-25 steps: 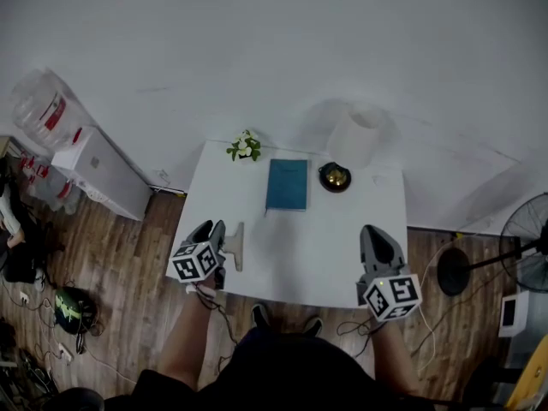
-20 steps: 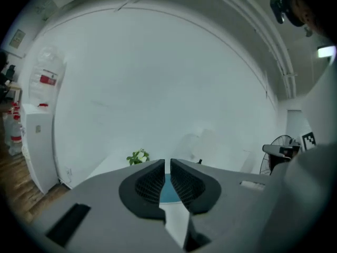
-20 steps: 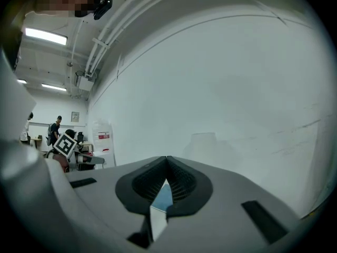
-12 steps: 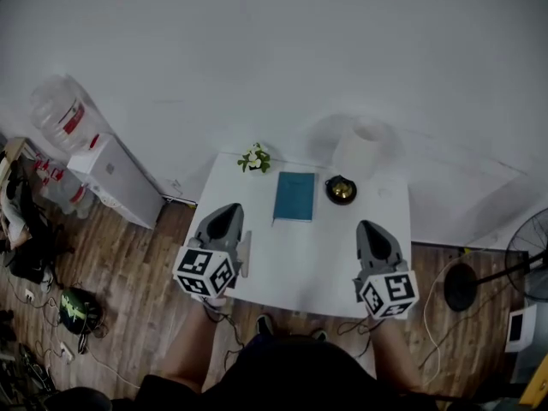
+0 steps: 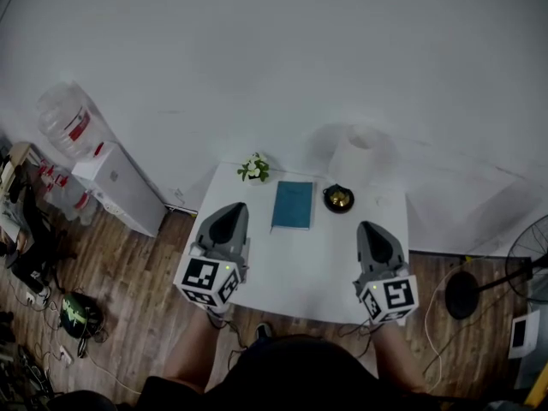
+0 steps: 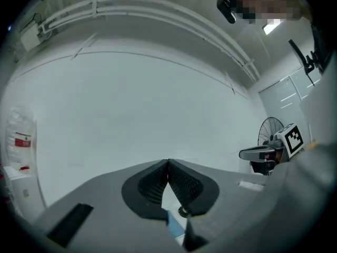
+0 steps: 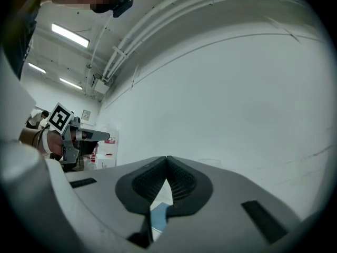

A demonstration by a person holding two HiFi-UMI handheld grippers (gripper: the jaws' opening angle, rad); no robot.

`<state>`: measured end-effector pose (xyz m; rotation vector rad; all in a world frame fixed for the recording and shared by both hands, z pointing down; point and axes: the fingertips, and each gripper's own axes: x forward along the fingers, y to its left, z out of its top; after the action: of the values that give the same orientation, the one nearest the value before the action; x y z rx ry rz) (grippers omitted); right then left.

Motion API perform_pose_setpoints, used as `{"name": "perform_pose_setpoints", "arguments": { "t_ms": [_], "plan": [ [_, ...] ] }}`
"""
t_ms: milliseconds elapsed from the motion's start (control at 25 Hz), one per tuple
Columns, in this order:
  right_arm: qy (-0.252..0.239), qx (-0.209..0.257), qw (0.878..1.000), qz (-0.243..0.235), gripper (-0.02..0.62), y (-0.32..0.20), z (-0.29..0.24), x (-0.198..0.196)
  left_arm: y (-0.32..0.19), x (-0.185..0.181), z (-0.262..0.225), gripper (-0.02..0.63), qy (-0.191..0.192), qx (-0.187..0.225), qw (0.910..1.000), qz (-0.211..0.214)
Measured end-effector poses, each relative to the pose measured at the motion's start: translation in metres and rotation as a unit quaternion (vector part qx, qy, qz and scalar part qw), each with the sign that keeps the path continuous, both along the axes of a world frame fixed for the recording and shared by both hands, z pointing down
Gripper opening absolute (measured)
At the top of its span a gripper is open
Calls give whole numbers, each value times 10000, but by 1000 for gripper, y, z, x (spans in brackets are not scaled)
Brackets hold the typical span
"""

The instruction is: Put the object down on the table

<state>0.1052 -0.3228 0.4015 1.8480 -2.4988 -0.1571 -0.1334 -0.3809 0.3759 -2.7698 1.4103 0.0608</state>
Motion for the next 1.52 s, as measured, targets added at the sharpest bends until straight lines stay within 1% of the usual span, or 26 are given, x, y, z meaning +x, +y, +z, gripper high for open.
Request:
{"name": "perform_pose_setpoints", "arguments": {
  "t_ms": [360, 1240, 1520],
  "plan": [
    [4, 19, 10000, 27, 5, -1, -1, 14, -3, 13, 3, 5, -55, -35, 10000, -8],
    [-30, -62, 10000, 72, 5, -10, 5, 10, -15, 9, 14, 5, -135, -178, 9997, 11],
    [-123, -30, 9999, 68, 6, -12, 4, 11, -19, 9, 15, 5, -149, -187, 9997, 18]
  ]
}}
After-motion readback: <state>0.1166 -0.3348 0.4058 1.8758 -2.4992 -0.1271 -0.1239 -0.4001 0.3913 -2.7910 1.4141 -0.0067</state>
